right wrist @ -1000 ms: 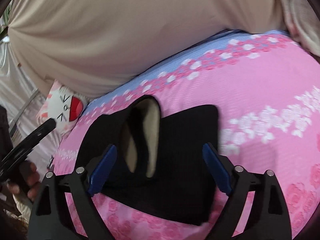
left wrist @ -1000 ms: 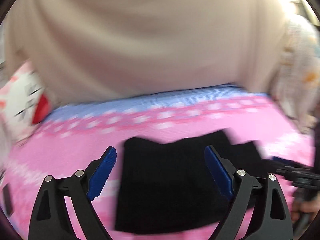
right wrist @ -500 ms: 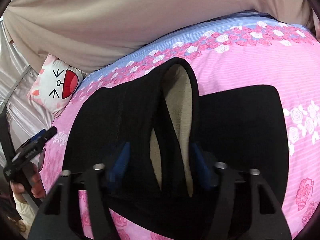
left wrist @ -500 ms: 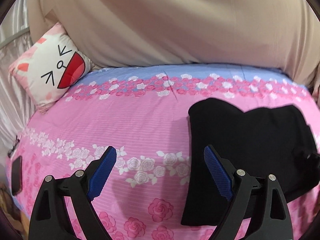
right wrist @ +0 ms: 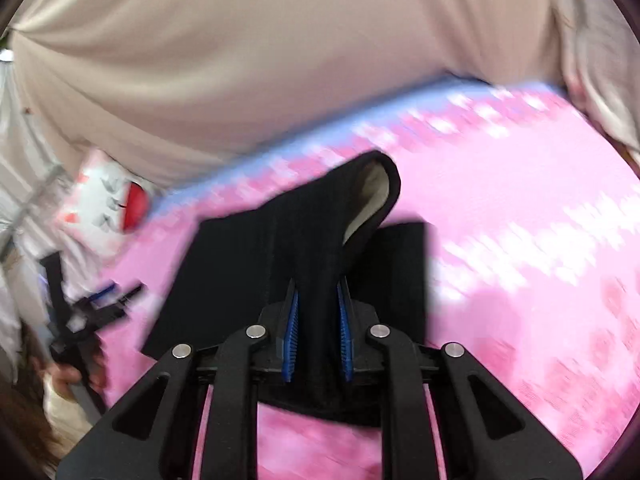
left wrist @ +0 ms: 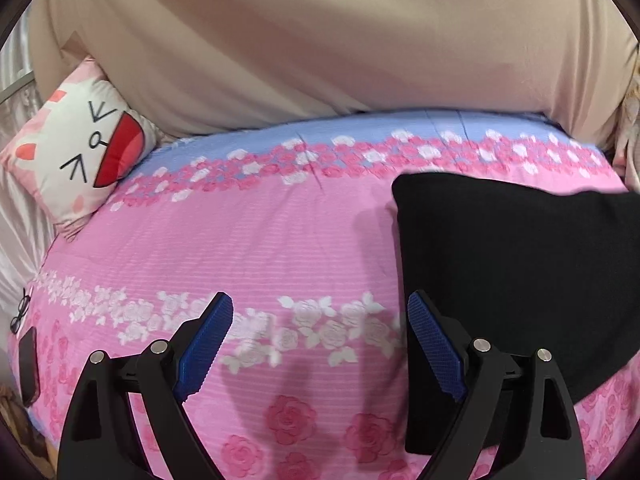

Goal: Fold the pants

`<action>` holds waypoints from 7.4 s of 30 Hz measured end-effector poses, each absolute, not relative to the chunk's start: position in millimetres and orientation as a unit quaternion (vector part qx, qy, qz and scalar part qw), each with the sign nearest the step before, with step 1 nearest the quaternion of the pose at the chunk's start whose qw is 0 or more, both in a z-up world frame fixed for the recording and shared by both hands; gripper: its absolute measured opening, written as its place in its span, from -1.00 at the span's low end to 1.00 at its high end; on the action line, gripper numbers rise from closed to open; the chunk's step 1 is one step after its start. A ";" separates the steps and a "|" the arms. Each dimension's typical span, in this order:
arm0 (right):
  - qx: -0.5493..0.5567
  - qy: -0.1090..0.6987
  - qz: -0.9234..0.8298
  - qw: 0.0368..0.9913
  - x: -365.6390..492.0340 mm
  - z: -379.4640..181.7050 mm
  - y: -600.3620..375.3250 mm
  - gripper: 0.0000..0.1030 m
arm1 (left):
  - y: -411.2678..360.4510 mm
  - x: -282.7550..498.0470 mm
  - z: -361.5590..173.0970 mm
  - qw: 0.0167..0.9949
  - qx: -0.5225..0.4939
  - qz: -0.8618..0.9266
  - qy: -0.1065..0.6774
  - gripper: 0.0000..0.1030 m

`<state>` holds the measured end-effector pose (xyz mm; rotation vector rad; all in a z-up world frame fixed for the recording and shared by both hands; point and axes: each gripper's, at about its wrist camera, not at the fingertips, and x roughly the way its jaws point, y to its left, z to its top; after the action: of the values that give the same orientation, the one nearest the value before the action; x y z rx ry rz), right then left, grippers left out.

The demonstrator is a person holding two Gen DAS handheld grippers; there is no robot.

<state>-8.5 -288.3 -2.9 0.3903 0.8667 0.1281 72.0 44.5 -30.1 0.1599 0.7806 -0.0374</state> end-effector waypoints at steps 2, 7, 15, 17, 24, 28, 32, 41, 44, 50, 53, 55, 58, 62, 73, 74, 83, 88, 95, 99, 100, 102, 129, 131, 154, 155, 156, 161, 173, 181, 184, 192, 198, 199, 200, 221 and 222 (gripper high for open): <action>0.211 0.426 0.074 0.877 -7.5 -26.2 -294.5 -0.49 | 32.0 76.8 -40.9 0.915 0.089 -0.023 0.394 0.68; 0.221 0.388 0.074 0.892 -17.3 -7.1 -308.1 -0.45 | 14.6 74.0 -39.0 0.916 0.116 -0.014 0.385 0.68; 0.184 0.340 0.099 0.917 -20.5 45.3 -293.9 -0.45 | 6.0 65.6 -24.6 0.923 0.099 -0.042 0.370 0.68; 0.164 0.356 0.137 0.910 2.1 45.9 -258.6 -0.45 | -1.9 68.2 -36.1 0.916 0.119 -0.035 0.380 0.69; 0.086 0.433 0.195 0.876 95.4 9.6 -148.4 -0.46 | -0.7 67.1 -59.1 0.921 0.163 0.001 0.354 0.90; 0.078 0.449 0.181 0.872 141.9 -31.2 -125.3 -0.50 | 4.6 71.6 -61.6 0.923 0.162 0.011 0.348 0.90; 0.074 0.453 0.166 0.873 145.2 -16.2 -118.2 -0.45 | 23.6 71.9 -50.0 0.930 0.123 0.012 0.347 0.90; 0.030 0.451 0.198 0.870 173.2 -33.0 -55.6 -0.41 | 88.3 82.5 -40.0 0.927 0.047 0.055 0.368 0.89; -0.008 0.443 0.201 0.874 171.1 -29.6 -37.4 -0.41 | 93.6 78.4 -36.8 0.929 0.046 0.063 0.363 0.89; 0.051 0.391 0.208 0.895 147.2 4.1 -71.6 -0.45 | 87.4 76.1 -24.8 0.931 0.038 0.047 0.359 0.89; 0.071 0.360 0.127 0.922 120.1 20.7 -130.3 -0.31 | 76.3 69.1 -13.9 0.936 0.042 0.026 0.348 0.89; 0.104 0.386 0.050 0.915 108.8 1.7 -187.6 -0.30 | 61.8 68.2 -12.0 0.937 0.050 0.006 0.346 0.89; 0.240 0.382 0.058 0.891 82.3 -30.4 -262.9 -0.88 | 35.1 70.5 -17.7 0.934 0.064 -0.021 0.352 0.89; 0.272 0.352 0.050 0.894 45.5 -5.7 -282.7 -0.73 | -0.5 68.2 -26.1 0.927 0.087 -0.053 0.362 0.89; 0.216 0.353 0.051 0.909 16.7 3.6 -277.4 -0.69 | -24.2 71.0 -65.2 0.913 0.122 -0.046 0.388 0.90; 0.192 0.359 0.043 0.912 13.9 3.1 -275.1 -0.65 | -23.9 70.6 -65.9 0.913 0.122 -0.047 0.387 0.90; 0.034 0.404 -0.046 0.913 -2.6 12.8 -232.6 -0.43 | -27.0 60.9 -58.2 0.915 0.131 -0.041 0.378 0.90; -0.023 0.395 -0.084 0.915 -4.0 14.1 -220.5 0.35 | -27.6 53.7 -53.3 0.917 0.133 -0.044 0.374 0.90; -0.064 0.384 -0.093 0.916 -8.8 22.6 -203.6 0.41 | -25.3 43.4 -43.8 0.922 0.135 -0.039 0.360 0.90; -0.068 0.385 -0.092 0.916 -11.2 22.3 -199.5 0.41 | -22.3 40.2 -43.0 0.923 0.136 -0.033 0.357 0.90; -0.070 0.386 -0.093 0.915 -11.9 21.6 -198.8 0.42 | -21.3 40.0 -43.7 0.923 0.136 -0.032 0.358 0.90; -0.070 0.389 -0.092 0.914 -14.1 19.8 -197.4 0.42 | -18.3 38.7 -45.8 0.923 0.134 -0.029 0.360 0.90; 0.177 0.433 0.024 0.884 -54.2 -33.4 -279.1 0.38 | 22.6 44.4 -83.5 0.859 -0.014 -0.204 0.469 -0.22; 0.173 0.430 0.038 0.885 -47.3 -36.1 -273.7 -0.33 | 20.6 44.2 -80.4 0.860 -0.005 -0.210 0.465 -0.40; 0.077 0.315 0.084 0.942 -40.2 79.0 -208.8 -0.41 | 60.1 23.6 -9.0 0.921 0.050 -0.086 0.376 0.35; 0.067 0.325 0.090 0.939 -26.8 70.7 -201.2 -0.43 | 57.6 26.4 -10.3 0.922 0.047 -0.085 0.375 0.35; 0.060 0.344 0.085 0.933 -7.4 53.2 -197.2 -0.43 | 53.9 29.1 -13.0 0.921 0.047 -0.083 0.377 0.35; 0.121 0.410 0.056 0.903 27.7 -13.0 -230.3 -0.49 | 37.5 35.1 -49.9 0.918 0.124 -0.019 0.376 0.53; 0.069 0.437 0.188 0.877 123.2 -1.5 -71.0 -0.43 | 79.2 34.5 -37.7 0.929 0.064 0.004 0.364 0.63; 0.049 0.415 0.205 0.885 137.6 15.1 -27.2 -0.36 | 126.7 44.8 -43.5 0.921 0.070 0.087 0.372 0.62; -0.040 0.446 0.165 0.879 149.0 -38.2 3.8 -0.21 | 128.3 50.6 -42.9 0.922 0.050 0.076 0.377 0.62; -0.038 0.360 0.057 0.931 97.2 20.0 -72.3 -0.06 | 98.4 41.1 -24.1 0.932 0.076 0.035 0.352 0.62; 0.136 0.417 0.006 0.898 88.3 -1.5 -208.4 -0.34 | 47.5 41.2 -22.6 0.932 0.101 -0.013 0.348 0.65; 0.137 0.398 0.000 0.907 82.2 9.7 -211.9 -0.31 | 34.7 40.2 -22.9 0.931 0.111 -0.021 0.346 0.65; 0.139 0.384 -0.001 0.913 73.4 18.0 -212.4 -0.26 | 26.5 38.9 -23.0 0.931 0.118 -0.024 0.345 0.65; 0.075 0.381 0.006 0.921 26.2 16.7 -202.7 0.10 | -3.7 33.2 -31.2 0.923 0.134 -0.022 0.359 0.67; 0.065 0.404 0.001 0.912 31.2 -0.4 -204.5 0.11 | -2.7 34.4 -31.2 0.923 0.131 -0.022 0.360 0.67</action>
<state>31.2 -204.5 -0.4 0.1347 0.8327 0.0021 34.4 -2.7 -31.2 0.2694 0.7392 -0.0454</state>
